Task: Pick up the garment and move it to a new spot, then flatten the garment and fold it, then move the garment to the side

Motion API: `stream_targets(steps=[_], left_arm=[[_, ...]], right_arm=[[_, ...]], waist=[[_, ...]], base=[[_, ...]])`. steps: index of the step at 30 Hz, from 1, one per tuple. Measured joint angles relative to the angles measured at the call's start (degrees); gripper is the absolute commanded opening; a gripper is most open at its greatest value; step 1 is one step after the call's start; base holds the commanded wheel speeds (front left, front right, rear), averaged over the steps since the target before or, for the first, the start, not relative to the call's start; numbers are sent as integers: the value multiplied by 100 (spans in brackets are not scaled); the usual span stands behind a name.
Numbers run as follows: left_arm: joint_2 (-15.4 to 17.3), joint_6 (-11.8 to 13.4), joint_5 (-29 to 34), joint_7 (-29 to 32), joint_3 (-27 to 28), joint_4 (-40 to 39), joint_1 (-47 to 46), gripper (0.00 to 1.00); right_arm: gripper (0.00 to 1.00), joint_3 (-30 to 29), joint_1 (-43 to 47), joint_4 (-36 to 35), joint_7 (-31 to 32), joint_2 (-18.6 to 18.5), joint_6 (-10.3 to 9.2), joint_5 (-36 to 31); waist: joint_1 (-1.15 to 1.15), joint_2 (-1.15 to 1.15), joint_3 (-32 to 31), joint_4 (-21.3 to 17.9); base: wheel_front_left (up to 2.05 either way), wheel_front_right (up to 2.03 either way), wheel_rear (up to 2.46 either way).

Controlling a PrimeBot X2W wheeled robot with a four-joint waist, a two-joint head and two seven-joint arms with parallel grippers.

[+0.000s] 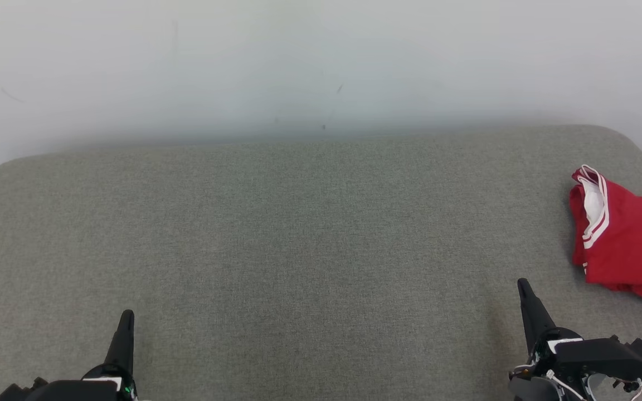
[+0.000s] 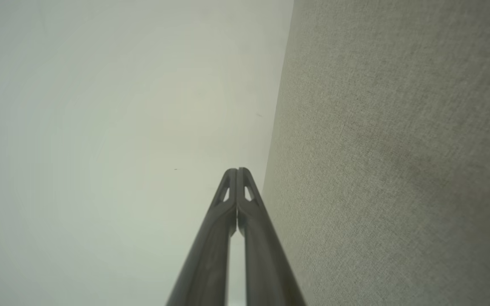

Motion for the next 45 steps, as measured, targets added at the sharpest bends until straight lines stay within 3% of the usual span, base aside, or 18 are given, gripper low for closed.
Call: stream_targets(steps=[18,45], left_arm=[[4,-36,-698,176,33,-41,-48,0],[4,-36,-698,176,34,-43,-49,0]], right_arm=[[0,-59,24,-148,168,-1,0,751],[0,-62,26,-149,168,-1,0,751]], waist=[[0,0,-64,31],[0,0,-63,31]], base=[[0,0,0],[0,0,0]])
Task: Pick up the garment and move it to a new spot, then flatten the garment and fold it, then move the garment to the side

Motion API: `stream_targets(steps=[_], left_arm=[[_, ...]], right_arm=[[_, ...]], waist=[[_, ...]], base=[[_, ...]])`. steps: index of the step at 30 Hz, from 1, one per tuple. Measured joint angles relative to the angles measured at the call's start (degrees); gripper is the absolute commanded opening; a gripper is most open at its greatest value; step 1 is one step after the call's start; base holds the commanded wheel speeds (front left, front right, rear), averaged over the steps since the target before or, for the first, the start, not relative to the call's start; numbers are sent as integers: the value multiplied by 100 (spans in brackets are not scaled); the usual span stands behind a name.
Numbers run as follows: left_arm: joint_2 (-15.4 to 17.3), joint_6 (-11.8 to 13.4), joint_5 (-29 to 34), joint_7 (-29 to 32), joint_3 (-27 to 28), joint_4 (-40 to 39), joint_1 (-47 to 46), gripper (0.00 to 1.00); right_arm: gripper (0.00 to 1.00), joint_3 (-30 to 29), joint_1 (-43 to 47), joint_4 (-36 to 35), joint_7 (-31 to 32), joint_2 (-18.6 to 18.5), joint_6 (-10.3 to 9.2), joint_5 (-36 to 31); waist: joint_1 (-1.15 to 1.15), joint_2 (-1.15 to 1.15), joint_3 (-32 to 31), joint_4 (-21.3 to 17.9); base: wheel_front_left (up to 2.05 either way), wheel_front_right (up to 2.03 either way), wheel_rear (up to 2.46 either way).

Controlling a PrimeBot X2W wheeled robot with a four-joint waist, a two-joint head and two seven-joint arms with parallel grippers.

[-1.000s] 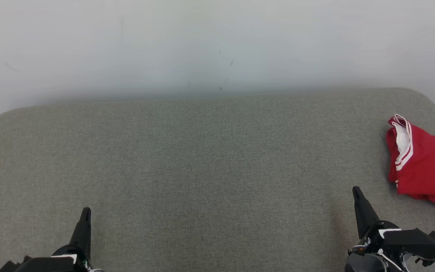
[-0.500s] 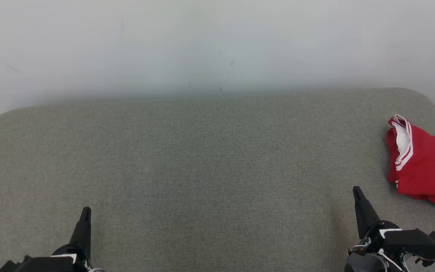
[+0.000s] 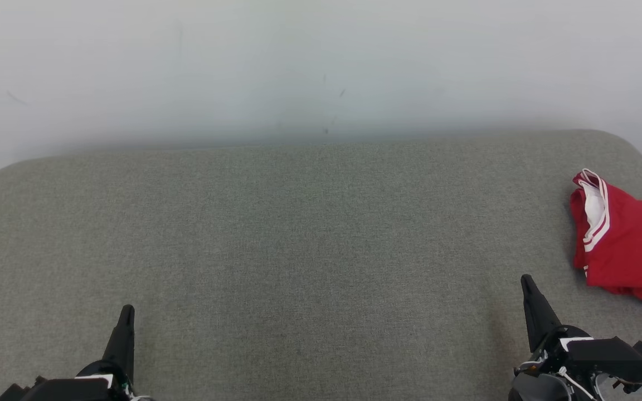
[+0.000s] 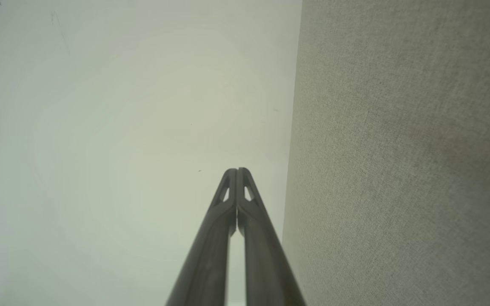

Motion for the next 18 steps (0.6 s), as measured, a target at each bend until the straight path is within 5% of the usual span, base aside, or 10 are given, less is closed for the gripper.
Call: stream_targets(steps=[18], left_arm=[[0,0,0,0,0,0,0,0]], right_arm=[[0,0,1,0,0,0,0,0]], waist=[[0,0,0,0]], base=[[0,0,0]])
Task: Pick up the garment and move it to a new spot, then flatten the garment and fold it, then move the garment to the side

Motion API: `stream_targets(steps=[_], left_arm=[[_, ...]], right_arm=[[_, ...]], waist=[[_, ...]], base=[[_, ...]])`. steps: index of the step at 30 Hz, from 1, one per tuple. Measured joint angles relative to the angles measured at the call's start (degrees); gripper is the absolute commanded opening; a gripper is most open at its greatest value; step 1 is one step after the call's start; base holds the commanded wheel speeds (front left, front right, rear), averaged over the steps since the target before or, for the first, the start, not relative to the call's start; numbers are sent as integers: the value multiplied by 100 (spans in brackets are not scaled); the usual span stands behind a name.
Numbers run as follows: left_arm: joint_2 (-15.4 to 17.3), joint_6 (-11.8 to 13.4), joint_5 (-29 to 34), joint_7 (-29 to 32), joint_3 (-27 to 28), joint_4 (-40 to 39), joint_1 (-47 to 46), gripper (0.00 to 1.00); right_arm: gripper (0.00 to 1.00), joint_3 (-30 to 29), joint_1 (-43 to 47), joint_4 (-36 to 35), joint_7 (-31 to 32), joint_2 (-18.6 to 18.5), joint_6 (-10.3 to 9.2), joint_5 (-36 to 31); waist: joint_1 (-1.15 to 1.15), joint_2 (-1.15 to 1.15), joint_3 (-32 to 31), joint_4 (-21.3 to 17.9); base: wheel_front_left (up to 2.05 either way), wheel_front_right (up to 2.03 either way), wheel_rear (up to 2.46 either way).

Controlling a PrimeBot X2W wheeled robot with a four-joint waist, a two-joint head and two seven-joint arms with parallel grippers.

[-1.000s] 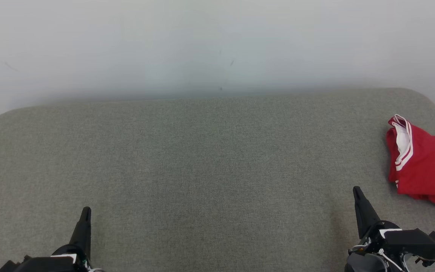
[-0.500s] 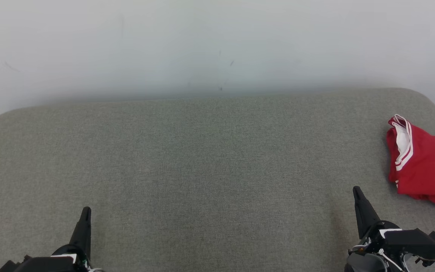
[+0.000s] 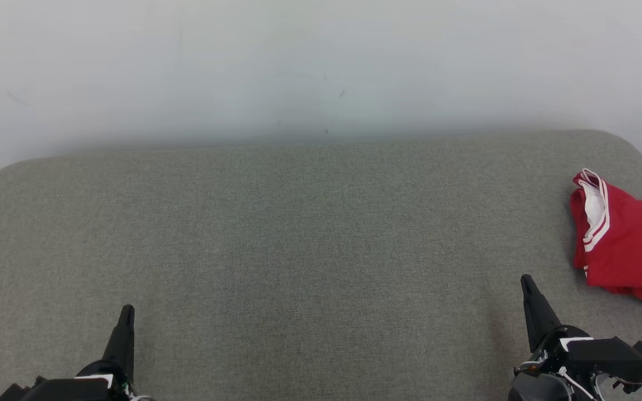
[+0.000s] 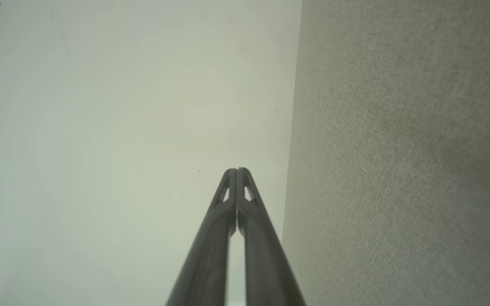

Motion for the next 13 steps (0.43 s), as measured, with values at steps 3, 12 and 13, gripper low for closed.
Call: stream_targets(steps=[3,12,13], left_arm=[[0,0,0,0,0,0,0,0],[0,0,0,0,0,0,-1,0],[0,0,0,0,0,0,-1,0]], right_arm=[[0,0,0,0,0,0,0,0],[0,0,0,0,0,0,0,-1],[0,0,0,-1,0,0,0,0]], waist=[[0,0,0,0],[0,0,0,0],[0,0,0,0]], base=[[0,0,0],[0,0,0],[0,0,0]])
